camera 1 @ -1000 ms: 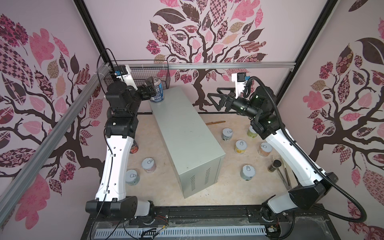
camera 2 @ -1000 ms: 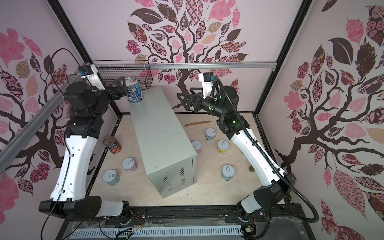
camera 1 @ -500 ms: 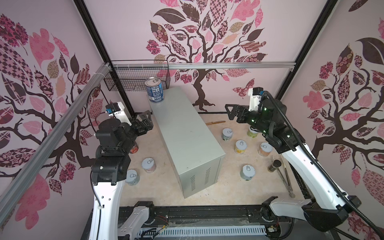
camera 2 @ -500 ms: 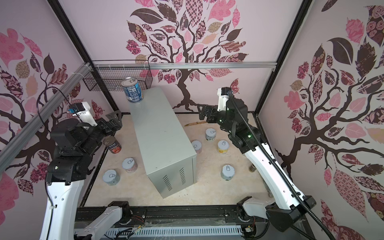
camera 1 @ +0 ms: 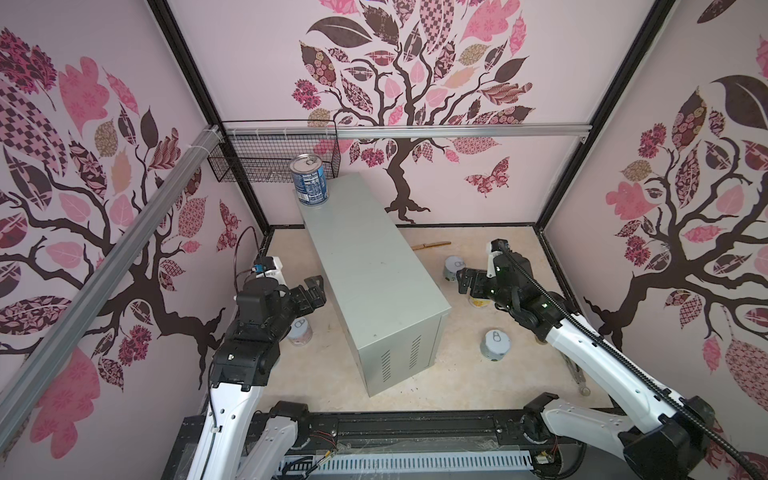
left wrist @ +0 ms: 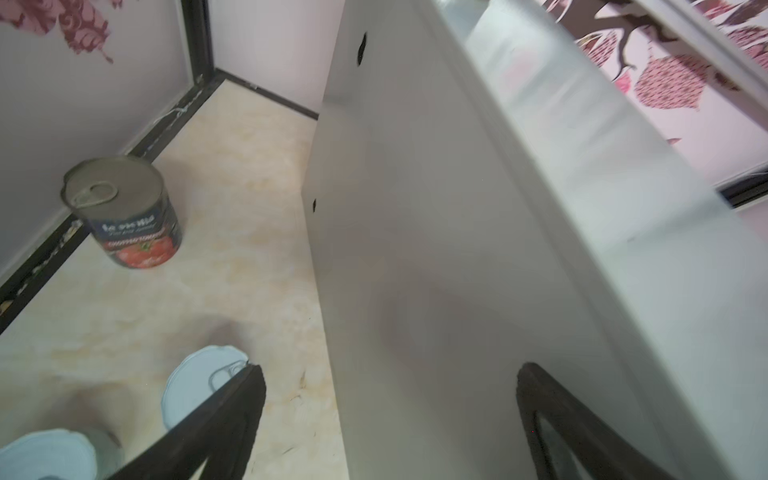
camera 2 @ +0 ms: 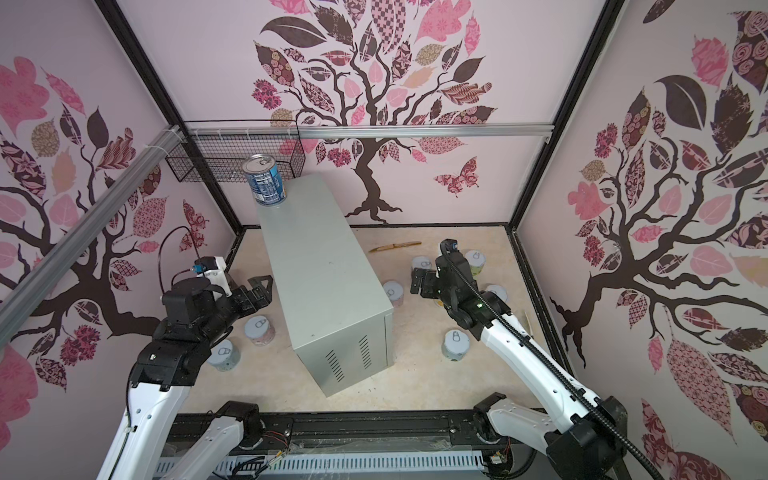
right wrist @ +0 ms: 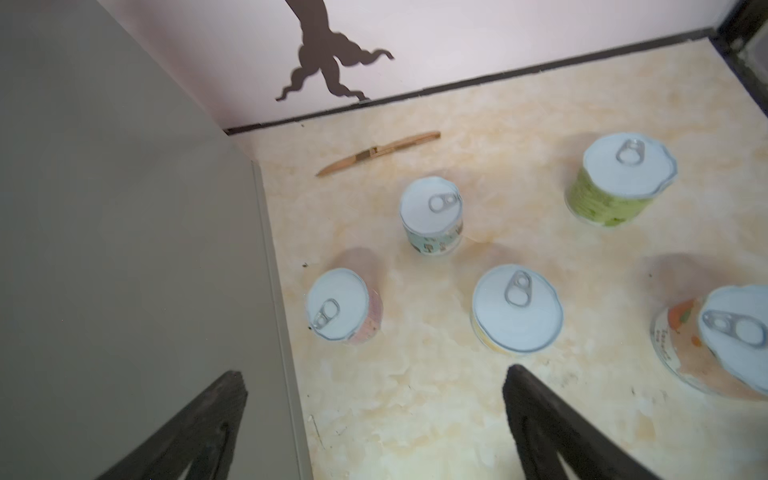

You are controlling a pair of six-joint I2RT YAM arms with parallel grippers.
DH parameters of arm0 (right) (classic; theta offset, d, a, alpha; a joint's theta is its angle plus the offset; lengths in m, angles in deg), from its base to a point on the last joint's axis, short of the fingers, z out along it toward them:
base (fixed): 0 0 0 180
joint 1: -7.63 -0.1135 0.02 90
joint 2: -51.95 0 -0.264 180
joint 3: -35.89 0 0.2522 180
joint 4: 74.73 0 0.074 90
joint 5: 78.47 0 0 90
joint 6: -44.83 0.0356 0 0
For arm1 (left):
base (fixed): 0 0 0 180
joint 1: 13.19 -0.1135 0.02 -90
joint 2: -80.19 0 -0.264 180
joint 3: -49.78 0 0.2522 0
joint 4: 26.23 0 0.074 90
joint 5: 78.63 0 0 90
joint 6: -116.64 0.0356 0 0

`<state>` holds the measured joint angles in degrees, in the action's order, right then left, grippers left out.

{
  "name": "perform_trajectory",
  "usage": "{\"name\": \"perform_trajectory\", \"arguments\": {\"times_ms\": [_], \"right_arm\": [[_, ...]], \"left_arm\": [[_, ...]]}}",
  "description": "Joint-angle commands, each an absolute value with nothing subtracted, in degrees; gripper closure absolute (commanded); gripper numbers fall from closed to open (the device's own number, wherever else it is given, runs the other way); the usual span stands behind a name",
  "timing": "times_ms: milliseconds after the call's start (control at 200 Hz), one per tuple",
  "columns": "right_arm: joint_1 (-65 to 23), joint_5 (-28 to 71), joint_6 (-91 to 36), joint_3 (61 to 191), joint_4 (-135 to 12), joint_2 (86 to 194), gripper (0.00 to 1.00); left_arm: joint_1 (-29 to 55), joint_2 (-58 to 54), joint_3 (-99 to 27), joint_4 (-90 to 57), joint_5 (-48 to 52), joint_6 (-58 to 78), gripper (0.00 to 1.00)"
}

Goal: Place and organize the canned foods onto the counter
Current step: 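Lower the left gripper beside the cabinet while the right gripper lowers over floor cans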

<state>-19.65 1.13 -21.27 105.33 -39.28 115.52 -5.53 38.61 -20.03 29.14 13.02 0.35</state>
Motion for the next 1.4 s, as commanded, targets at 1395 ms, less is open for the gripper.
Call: {"name": "perform_trajectory", "arguments": {"times_ms": [1395], "right_arm": [[-10.67,-8.02,-5.02,85.14,-35.56,114.65,0.00]], "left_arm": [[-2.60,30.64,-10.98,43.91,41.22,-22.70,0.02]]}}
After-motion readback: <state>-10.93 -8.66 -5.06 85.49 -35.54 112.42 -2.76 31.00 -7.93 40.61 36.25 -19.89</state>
